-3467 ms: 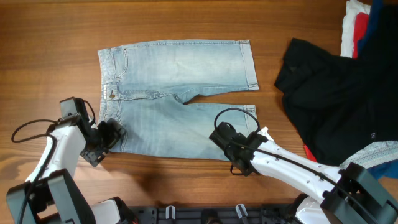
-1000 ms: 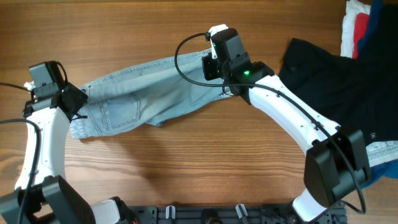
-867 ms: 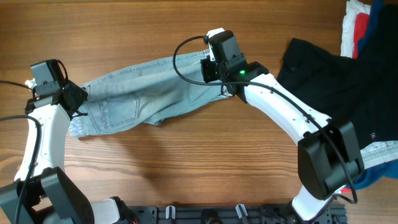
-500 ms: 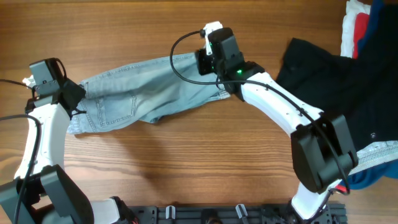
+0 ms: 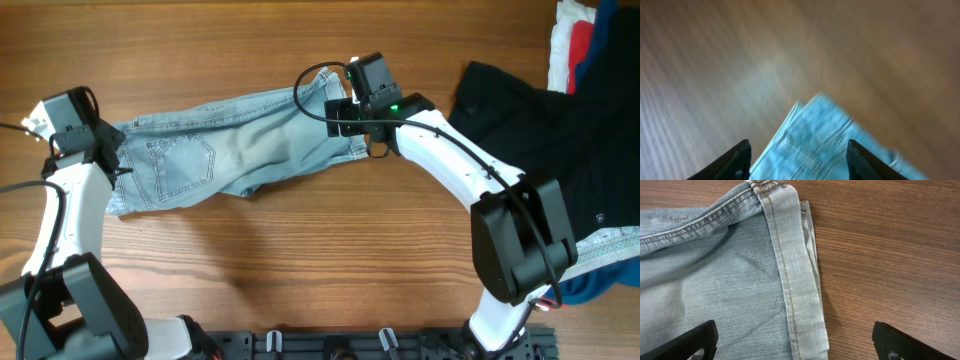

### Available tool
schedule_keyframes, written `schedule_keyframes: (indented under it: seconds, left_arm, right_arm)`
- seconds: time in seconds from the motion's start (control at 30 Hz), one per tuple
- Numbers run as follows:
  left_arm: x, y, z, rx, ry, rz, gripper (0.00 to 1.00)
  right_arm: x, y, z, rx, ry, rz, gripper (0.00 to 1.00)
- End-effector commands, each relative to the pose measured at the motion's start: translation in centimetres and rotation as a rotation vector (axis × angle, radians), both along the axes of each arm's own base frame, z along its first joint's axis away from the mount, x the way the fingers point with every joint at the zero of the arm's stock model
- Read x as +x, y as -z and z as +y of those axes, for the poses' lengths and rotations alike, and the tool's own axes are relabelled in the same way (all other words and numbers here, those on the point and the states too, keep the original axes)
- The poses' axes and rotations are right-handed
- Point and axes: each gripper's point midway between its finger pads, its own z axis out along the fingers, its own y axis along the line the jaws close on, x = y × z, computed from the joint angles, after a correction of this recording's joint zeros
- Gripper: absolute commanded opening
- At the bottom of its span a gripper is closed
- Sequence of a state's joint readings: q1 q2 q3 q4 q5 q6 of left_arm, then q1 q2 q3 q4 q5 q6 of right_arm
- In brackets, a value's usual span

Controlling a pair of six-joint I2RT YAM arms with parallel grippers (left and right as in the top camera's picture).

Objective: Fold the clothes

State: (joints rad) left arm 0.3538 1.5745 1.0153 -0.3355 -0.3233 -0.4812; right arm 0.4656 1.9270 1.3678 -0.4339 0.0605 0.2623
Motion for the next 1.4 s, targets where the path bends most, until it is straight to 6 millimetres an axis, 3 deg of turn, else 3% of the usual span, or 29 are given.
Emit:
schedule_keyframes:
  seconds: [0.0, 0.13, 0.27, 0.33, 0.47, 0.6, 0.7, 0.73, 0.83, 0.9, 1.03, 1.13, 1.23, 1.37]
  left_arm:
    - [-1.0, 1.5, -1.4, -0.083, 0.037, 0.072, 0.58]
    - [-2.1, 3.4, -5.0, -0.269, 0.131, 0.13, 0.55]
    - [-2.8, 3.8, -5.6, -0.297, 0.134, 0.163, 0.56]
    - [-3.1, 4.0, -5.7, -0.302, 0.132, 0.175, 0.57]
    - [-3.4, 4.2, -5.8, -0.308, 0.132, 0.188, 0.56]
    - [-3.7, 4.6, -6.0, -0.314, 0.131, 0.199, 0.56]
    - [-4.1, 5.3, -6.2, -0.326, 0.13, 0.219, 0.56]
    - [-4.3, 5.5, -6.3, -0.329, 0.13, 0.226, 0.56]
    - [-4.5, 5.6, -6.4, -0.333, 0.129, 0.235, 0.57]
    - [-4.7, 5.6, -6.5, -0.339, 0.129, 0.241, 0.56]
    - [-5.9, 6.0, -6.9, -0.362, 0.123, 0.29, 0.54]
    - [-7.8, 6.5, -7.9, -0.41, 0.119, 0.365, 0.55]
    - [-8.7, 6.7, -9.0, -0.467, 0.135, 0.398, 0.52]
    - [-8.0, 6.2, -11.6, -0.549, 0.274, 0.369, 0.52]
  right_arm:
    - [-0.4, 0.8, -0.3, 0.003, 0.041, 0.037, 0.99]
    - [-3.2, 3.6, -1.7, 0.026, 0.192, 0.169, 0.99]
    - [-5.7, 6.0, -1.3, 0.14, 0.327, 0.292, 0.85]
    - [-6.5, 6.5, -1.0, 0.213, 0.447, 0.35, 0.84]
    - [-6.2, 6.6, -0.6, 0.327, 0.63, 0.382, 0.85]
    - [-5.6, 6.3, 0.5, 0.426, 0.697, 0.399, 0.84]
    - [-4.8, 7.5, 1.5, 0.468, 0.688, 0.408, 0.76]
    - [-5.0, 8.7, 1.4, 0.46, 0.716, 0.431, 0.69]
    - [-6.7, 9.9, 0.6, 0.392, 0.731, 0.487, 0.04]
    - [-8.6, 10.3, -0.6, 0.311, 0.725, 0.54, 0.04]
    - [-13.5, 9.0, -5.3, 0.047, 0.751, 0.618, 0.04]
    - [-16.3, 6.1, -8.5, -0.118, 0.769, 0.61, 0.04]
    - [-17.7, 4.2, -9.3, -0.149, 0.754, 0.625, 0.04]
    - [-18.6, 2.2, -8.6, -0.119, 0.717, 0.595, 0.04]
